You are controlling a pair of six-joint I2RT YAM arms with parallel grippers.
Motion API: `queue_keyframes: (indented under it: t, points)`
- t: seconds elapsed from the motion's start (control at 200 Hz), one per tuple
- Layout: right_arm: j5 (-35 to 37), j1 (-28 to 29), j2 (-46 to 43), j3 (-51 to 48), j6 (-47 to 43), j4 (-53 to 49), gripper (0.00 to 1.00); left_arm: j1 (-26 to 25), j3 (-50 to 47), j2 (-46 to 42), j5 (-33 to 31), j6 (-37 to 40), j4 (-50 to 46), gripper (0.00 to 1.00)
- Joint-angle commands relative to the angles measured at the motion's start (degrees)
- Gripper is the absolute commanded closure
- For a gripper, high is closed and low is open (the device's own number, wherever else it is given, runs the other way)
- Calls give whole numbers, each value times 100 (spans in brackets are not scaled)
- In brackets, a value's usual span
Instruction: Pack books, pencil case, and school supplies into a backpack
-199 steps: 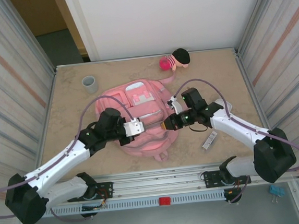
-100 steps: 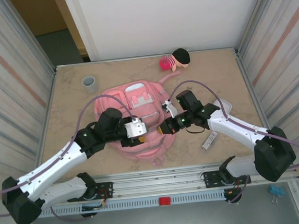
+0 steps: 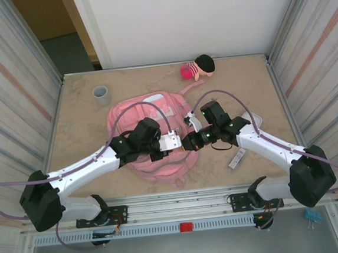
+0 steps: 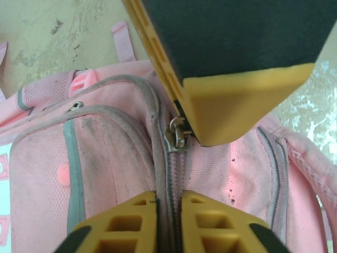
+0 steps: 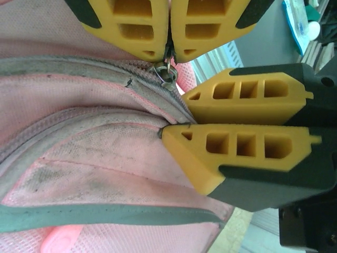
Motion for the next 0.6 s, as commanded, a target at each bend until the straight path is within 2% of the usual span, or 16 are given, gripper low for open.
queue_keyframes:
  t: [0.0, 0.281, 0.476, 0.596]
  points:
    - [-134, -332, -255, 23, -211, -125, 100, 67, -213, -353, 109, 143, -135, 94]
    - [254, -1336, 483, 272, -623, -337, 100, 240, -456, -1356, 499, 554, -252, 96]
    - [306, -1935, 1193, 710, -746, -52, 100, 256, -363, -1740, 755, 794, -530, 96]
    - [587, -2110, 1630, 984, -712, 79, 100, 264, -338, -1817, 905, 899, -672, 96]
